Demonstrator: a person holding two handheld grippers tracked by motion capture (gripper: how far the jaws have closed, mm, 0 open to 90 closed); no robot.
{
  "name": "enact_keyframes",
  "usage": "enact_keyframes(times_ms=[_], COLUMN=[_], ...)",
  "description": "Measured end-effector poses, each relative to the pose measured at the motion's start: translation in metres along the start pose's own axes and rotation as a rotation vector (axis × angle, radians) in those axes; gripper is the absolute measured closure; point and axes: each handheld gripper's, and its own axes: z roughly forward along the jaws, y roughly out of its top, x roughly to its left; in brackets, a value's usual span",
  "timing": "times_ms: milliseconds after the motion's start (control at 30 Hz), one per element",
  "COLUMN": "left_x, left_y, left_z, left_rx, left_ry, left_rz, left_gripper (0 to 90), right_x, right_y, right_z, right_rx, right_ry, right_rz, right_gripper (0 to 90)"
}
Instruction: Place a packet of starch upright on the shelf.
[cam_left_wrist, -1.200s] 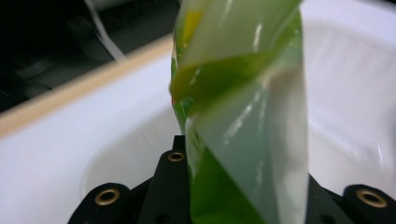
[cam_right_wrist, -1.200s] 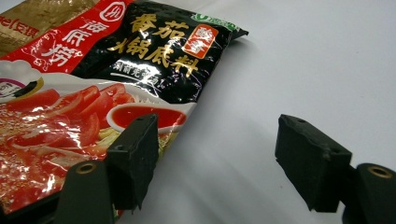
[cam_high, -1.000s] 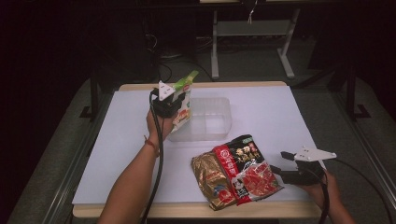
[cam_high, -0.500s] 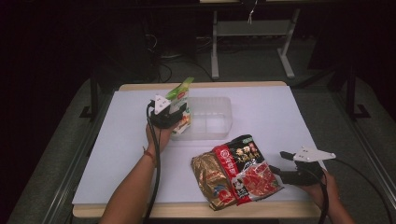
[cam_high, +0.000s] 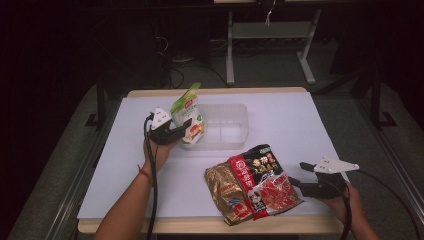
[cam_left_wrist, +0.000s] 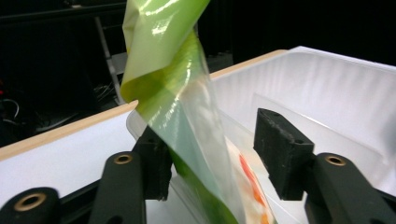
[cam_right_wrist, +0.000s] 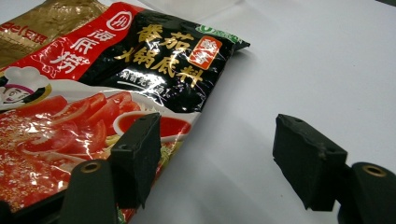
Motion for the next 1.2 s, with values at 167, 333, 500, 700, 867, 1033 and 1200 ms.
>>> enact_keyframes(times_ms=[167,333,500,700,867,1033,1200], left_x=[-0.003,-0.005,-0.011,-0.02,-0.035,-0.054,-0.067], left_y=[0.003,0.007,0.0,-0.012,-0.021,-0.026,-0.033], left_z=[-0.02,-0.038,-0.057,-0.06,-0.05,-0.037,-0.023], left_rx=[-0.024,-0.01,0.004,0.045,0.11,0.174,0.226], left_ry=[-0.021,-0.065,-0.141,-0.225,-0.339,-0.423,-0.484], left_rz=[-0.013,-0.005,0.001,-0.003,-0.024,-0.013,-0.031], left_gripper=[39.3,35.5,32.9,31.4,31.2,30.1,26.5], right_x=[-0.001,0.0,0.0,0.001,0.002,0.001,-0.001], right_y=[-0.001,0.0,0.0,0.001,0.002,0.003,0.003], right_z=[0.0,0.0,0.0,0.0,-0.002,-0.002,0.001], right_rx=[0.002,0.008,0.014,0.01,0.003,-0.002,0.003], right_ry=[0.008,0.016,0.013,0.013,0.018,0.02,0.018], right_rz=[-0.002,0.0,-0.003,-0.006,-0.016,-0.016,-0.011], right_gripper=[35.5,36.5,35.8,35.8,36.6,36.8,36.8])
